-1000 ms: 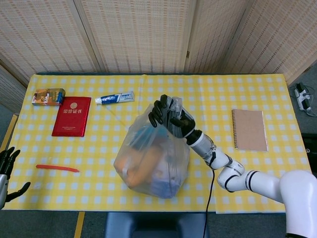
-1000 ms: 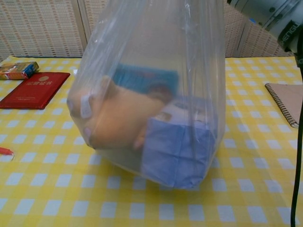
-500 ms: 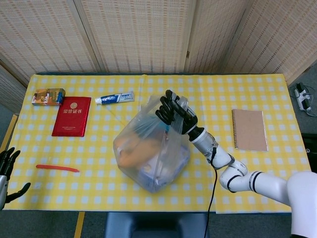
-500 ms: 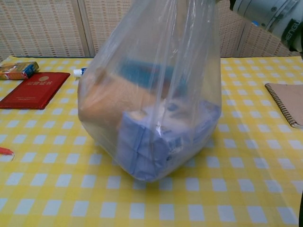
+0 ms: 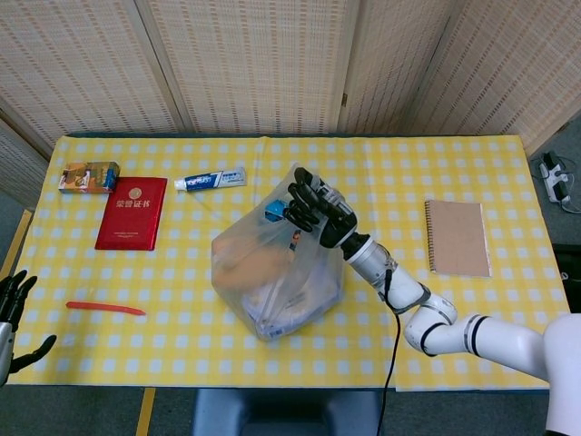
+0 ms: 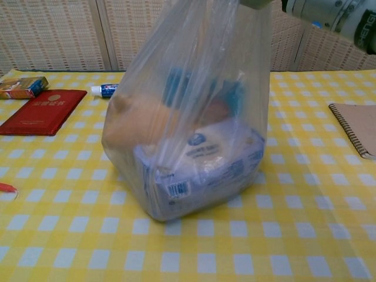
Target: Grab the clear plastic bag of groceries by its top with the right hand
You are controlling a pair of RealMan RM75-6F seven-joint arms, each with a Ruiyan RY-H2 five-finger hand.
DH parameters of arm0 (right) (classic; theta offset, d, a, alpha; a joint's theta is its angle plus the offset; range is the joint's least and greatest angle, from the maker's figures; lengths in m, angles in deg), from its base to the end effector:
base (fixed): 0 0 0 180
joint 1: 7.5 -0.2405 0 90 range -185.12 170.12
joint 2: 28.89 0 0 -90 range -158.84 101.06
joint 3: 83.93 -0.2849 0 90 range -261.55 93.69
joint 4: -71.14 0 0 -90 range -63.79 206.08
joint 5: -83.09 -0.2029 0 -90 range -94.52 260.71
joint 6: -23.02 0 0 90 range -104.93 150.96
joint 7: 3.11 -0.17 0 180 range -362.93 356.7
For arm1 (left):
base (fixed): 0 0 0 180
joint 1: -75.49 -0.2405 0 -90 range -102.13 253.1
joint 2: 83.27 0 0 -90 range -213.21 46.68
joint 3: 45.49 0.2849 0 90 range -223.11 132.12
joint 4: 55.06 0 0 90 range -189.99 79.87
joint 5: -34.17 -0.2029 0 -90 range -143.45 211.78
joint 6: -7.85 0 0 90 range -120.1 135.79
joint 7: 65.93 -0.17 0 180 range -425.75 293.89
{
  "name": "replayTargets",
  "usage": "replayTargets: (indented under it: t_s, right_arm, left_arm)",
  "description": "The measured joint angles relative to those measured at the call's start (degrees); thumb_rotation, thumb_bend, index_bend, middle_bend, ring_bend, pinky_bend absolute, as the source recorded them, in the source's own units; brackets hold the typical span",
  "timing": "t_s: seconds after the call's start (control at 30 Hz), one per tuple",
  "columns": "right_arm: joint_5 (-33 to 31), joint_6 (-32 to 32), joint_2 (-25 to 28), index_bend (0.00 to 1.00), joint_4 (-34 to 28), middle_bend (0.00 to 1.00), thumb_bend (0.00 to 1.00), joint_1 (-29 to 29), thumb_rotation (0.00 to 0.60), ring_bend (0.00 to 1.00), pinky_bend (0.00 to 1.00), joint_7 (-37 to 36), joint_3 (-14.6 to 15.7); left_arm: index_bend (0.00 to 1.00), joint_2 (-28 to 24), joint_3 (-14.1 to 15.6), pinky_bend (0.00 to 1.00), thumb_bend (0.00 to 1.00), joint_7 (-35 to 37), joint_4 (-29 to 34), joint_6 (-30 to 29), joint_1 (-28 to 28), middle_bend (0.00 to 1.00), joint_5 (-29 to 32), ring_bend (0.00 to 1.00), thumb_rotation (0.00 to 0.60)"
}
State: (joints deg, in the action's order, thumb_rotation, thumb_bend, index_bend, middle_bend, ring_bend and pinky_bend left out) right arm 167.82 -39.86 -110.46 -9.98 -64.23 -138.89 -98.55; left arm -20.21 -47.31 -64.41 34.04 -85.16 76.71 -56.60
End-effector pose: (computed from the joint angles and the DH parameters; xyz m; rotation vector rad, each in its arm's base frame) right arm -0.0240 -0.4288 0.0651 -0.2756 1.9232 -1.2802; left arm -0.3362 0.1830 0.2019 -1.3701 -0.7823 -0.9414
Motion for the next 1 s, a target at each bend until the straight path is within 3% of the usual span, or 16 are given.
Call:
replayTargets:
  t_s: [0.4,0.8,1.0]
  right_arm:
    - [-0.2,2.8,9.5,0.65,-13.9,0.79,0.58,-0.6,0.600,0.99,0.96,10.1,-5.8]
    - [-2.4,4.3,22.6,0.66,-26.8,0.80,0.58,1.9,0.600,0.99,0.96,13.9,-12.5]
    - [-4.6,4.9,25.6,0.66,-31.0,0.80,0.58,3.4,0.600,0.99,0.96,17.3,-14.9]
  left_arm:
    - [0.02,0.1,0.2,0.04,0.23,-0.1,0.1,0.8,0.3,0.08,-0.1,0.06,0.600]
    - [0.02,0.4,0.3,0.04,0.23,-0.6,0.0,2.4,0.9,0.08,0.3,0.06,0.600]
    - [0.02,0.6,0.4,0.04,0.23,-1.3,0.3,2.4,1.1,0.08,0.1,0.06,0.600]
